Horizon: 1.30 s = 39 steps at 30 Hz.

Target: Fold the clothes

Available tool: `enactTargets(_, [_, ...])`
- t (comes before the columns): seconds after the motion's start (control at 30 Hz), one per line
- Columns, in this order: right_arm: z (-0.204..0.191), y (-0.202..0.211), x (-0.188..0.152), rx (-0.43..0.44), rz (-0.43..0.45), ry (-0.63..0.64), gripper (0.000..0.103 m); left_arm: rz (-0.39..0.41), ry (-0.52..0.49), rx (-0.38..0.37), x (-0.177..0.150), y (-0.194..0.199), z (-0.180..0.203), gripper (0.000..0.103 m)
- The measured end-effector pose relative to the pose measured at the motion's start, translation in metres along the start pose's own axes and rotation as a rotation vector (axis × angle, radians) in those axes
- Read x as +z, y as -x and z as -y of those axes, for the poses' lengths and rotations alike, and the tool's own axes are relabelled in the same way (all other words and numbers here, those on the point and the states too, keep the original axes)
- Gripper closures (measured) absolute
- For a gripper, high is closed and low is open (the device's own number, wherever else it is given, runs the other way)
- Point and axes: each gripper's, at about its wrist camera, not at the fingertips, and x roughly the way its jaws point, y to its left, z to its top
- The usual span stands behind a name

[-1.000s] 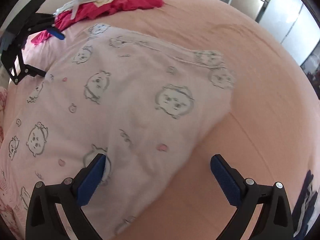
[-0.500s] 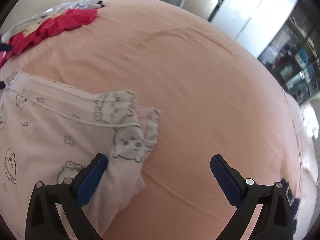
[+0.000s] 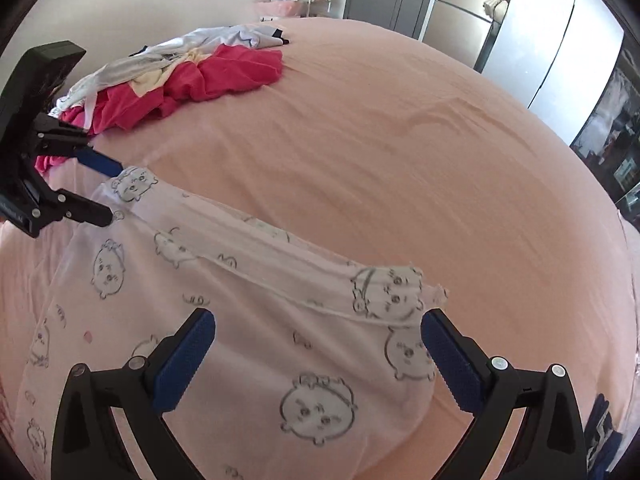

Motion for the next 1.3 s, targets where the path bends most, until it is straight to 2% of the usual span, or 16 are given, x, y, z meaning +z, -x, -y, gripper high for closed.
enactTargets(0.07, [0.012, -0.014, 0.009, 0.033, -0.018, -0.061, 0.000, 0.015, 0.039, -0.036, 0.000, 0.002, -0.005, 0.051])
enactTargets(0.13, [0.031, -0.025, 0.015, 0.103, -0.040, -0.145, 0.007, 0.024, 0.033, -0.056, 0.002, 0.003, -0.005, 0.084])
enactTargets(0.2, [0.037, -0.032, 0.011, 0.107, -0.064, -0.153, 0.023, 0.025, -0.028, -0.050, 0.008, 0.003, 0.006, 0.088])
enactTargets(0.27, [0.032, -0.029, 0.007, 0.066, -0.064, -0.103, 0.027, 0.031, -0.099, -0.037, 0.015, 0.003, 0.021, 0.091])
enactTargets(0.4, [0.033, -0.019, -0.004, -0.014, -0.048, -0.080, 0.034, 0.069, -0.281, 0.090, 0.027, 0.008, 0.042, 0.088])
enactTargets(0.47, [0.038, -0.019, -0.010, -0.045, -0.055, -0.067, 0.034, 0.032, -0.346, 0.121, 0.026, 0.004, 0.043, 0.084])
enactTargets(0.57, [0.050, -0.017, -0.015, -0.010, -0.052, -0.115, 0.029, 0.005, -0.349, 0.177, 0.025, 0.005, 0.030, 0.069])
enactTargets(0.67, [0.048, -0.005, -0.014, -0.037, -0.026, -0.120, 0.028, 0.099, -0.299, 0.194, 0.020, 0.029, 0.030, 0.064])
enactTargets(0.7, [0.042, 0.005, -0.015, -0.009, -0.007, -0.118, 0.028, 0.136, -0.286, 0.142, 0.015, 0.037, 0.037, 0.064])
enactTargets(0.8, [0.017, 0.033, -0.023, 0.095, 0.041, -0.099, 0.021, 0.117, -0.401, -0.049, -0.012, 0.034, 0.085, 0.063])
enactTargets(0.87, [-0.016, 0.045, -0.035, 0.185, 0.032, -0.034, 0.010, 0.029, -0.524, -0.104, -0.036, 0.016, 0.122, 0.063])
enactTargets(0.93, [-0.047, 0.049, -0.057, 0.245, -0.023, 0.072, 0.000, -0.103, -0.636, -0.047, -0.067, -0.006, 0.140, 0.061])
enactTargets(1.0, [-0.072, 0.051, -0.082, 0.241, -0.099, 0.184, 0.000, -0.115, -0.619, -0.017, -0.076, 0.008, 0.133, 0.058])
enactTargets(1.1, [-0.063, 0.066, -0.117, 0.215, -0.123, 0.146, 0.000, -0.080, -0.571, 0.031, -0.082, 0.034, 0.128, 0.057])
enactTargets(1.17, [-0.059, 0.079, -0.123, 0.220, -0.100, 0.090, 0.000, -0.001, -0.577, -0.065, -0.087, 0.050, 0.144, 0.057])
enactTargets(1.3, [-0.098, 0.087, -0.117, 0.153, -0.077, 0.192, 0.000, -0.103, -0.640, 0.002, -0.100, 0.023, 0.183, 0.056])
